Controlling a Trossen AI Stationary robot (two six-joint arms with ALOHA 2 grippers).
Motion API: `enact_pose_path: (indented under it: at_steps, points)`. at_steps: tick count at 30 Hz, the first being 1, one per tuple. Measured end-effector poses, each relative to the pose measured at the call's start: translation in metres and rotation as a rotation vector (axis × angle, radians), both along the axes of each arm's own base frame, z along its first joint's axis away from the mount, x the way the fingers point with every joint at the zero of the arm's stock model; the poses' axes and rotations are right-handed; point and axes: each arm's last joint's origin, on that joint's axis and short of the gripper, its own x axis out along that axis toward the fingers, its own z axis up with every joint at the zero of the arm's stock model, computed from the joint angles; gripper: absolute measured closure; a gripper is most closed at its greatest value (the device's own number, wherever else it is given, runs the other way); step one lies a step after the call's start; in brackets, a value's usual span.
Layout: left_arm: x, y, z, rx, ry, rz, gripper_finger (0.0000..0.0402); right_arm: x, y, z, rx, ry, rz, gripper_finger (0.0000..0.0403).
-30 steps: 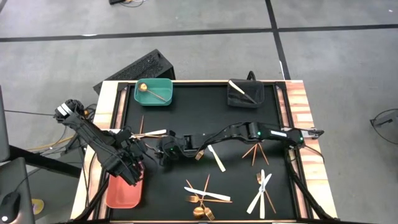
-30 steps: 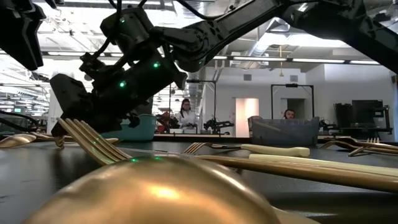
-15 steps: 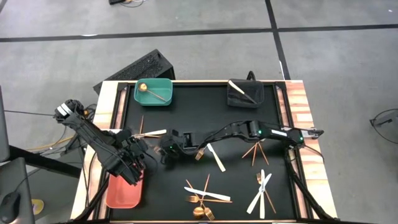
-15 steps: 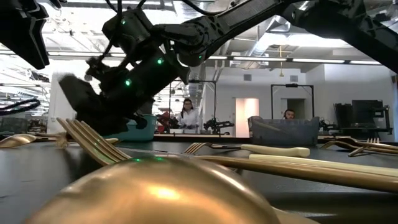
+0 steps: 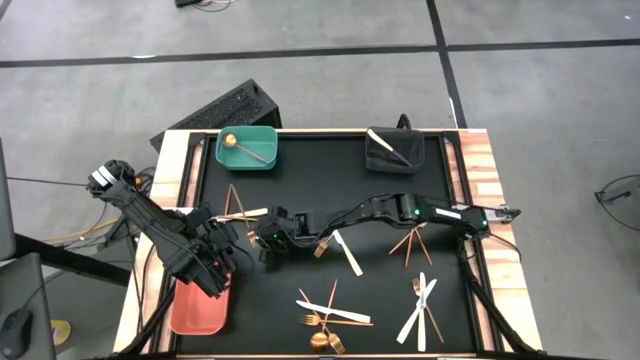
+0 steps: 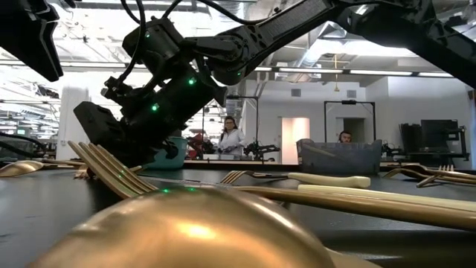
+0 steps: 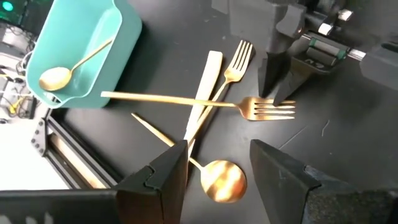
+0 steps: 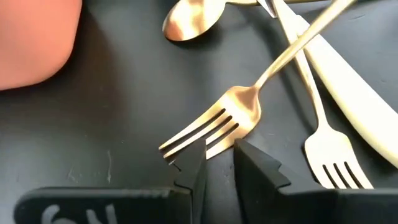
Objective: Sort silverware by color (type)
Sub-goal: Put the gold fork into the orange bin
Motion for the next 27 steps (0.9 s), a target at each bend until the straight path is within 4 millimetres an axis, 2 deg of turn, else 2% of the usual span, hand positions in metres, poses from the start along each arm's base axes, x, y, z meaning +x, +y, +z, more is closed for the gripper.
enact_pose_path:
  at_steps: [3, 6, 8, 16, 19, 22, 27]
  points:
    - [0.000, 0.000, 0.000, -0.018, 0.002, 0.019, 0.0239, -0.003, 0.000, 0.007, -0.007, 0.026, -0.005, 0.0286]
    - [0.000, 0.000, 0.000, -0.026, -0.014, 0.042, 0.0239, -0.011, -0.003, 0.012, -0.043, 0.117, -0.035, 0.0277]
    - [0.000, 0.000, 0.000, -0.028, -0.024, 0.054, 0.0239, -0.020, -0.005, 0.023, -0.061, 0.203, -0.026, 0.0270]
    - [0.001, 0.000, -0.015, -0.016, -0.083, 0.042, 0.0239, -0.061, -0.006, 0.062, -0.207, 0.521, 0.175, 0.0247]
    - [0.002, -0.001, -0.022, -0.038, -0.103, 0.047, 0.0239, -0.077, -0.008, 0.064, -0.192, 0.617, 0.249, 0.0248]
    - [0.002, -0.001, -0.030, -0.049, -0.116, 0.054, 0.0239, -0.090, -0.014, 0.054, -0.159, 0.665, 0.273, 0.0253]
    - [0.001, 0.000, -0.040, -0.063, -0.128, 0.055, 0.0239, -0.102, -0.024, 0.058, -0.129, 0.556, 0.262, 0.0258]
